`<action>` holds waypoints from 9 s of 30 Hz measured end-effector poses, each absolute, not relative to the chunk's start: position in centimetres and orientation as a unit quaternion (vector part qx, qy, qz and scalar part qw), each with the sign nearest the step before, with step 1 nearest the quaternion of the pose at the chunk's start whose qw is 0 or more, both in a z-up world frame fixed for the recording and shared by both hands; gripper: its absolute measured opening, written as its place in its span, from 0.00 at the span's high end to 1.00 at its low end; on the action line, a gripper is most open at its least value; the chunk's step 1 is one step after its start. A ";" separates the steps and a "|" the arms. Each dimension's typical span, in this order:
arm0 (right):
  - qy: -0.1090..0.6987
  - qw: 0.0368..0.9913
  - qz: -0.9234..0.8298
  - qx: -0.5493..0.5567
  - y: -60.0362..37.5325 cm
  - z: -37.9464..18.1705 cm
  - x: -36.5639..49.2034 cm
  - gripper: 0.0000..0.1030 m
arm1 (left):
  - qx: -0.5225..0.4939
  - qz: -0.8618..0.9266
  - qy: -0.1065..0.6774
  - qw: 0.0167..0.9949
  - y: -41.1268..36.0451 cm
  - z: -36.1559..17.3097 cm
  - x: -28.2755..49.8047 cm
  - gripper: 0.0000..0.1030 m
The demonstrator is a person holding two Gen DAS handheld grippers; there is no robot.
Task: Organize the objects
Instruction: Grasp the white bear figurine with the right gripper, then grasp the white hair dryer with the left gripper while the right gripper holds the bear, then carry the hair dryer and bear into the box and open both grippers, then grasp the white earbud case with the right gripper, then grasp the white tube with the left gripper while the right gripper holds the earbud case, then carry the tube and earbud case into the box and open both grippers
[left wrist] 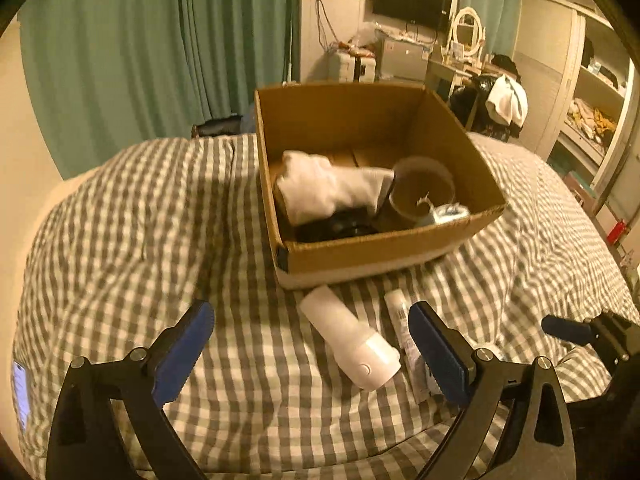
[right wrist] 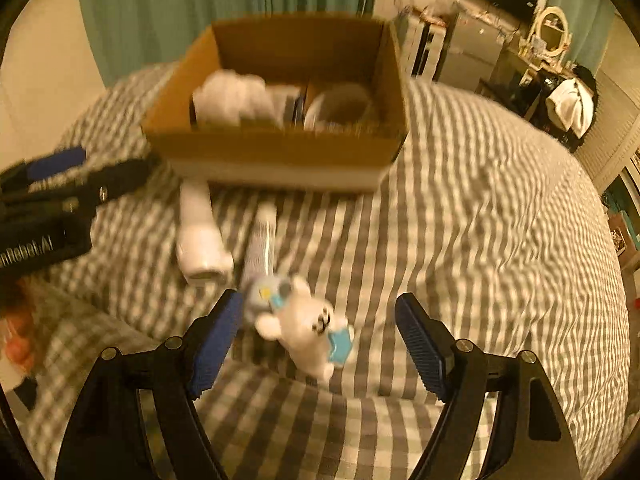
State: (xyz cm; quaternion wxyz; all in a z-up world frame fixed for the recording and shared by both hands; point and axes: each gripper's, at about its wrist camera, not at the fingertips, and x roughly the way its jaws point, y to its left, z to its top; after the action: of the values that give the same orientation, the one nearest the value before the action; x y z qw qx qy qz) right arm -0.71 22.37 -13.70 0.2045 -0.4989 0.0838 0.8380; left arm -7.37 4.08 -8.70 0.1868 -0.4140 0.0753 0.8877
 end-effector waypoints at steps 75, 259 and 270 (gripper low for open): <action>0.049 0.228 0.910 -0.342 16.5 0.0 0.2 0.48 | -0.387 0.884 0.099 0.243 -0.7 0.2 -3.5 0.44; 0.093 0.235 0.915 -0.315 23.3 1.6 -5.9 0.52 | -0.331 0.885 0.157 0.288 6.3 4.3 -13.8 0.77; 0.144 0.226 0.909 -0.320 30.8 -1.7 -12.5 0.52 | -0.355 0.885 0.135 0.268 10.1 -1.1 -19.8 0.77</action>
State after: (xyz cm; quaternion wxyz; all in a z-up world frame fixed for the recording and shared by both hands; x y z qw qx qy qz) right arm -12.54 30.80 -1.69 0.2255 -0.3204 0.1443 0.9087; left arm -19.76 10.11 -1.06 0.2675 -0.3549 0.1355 0.8855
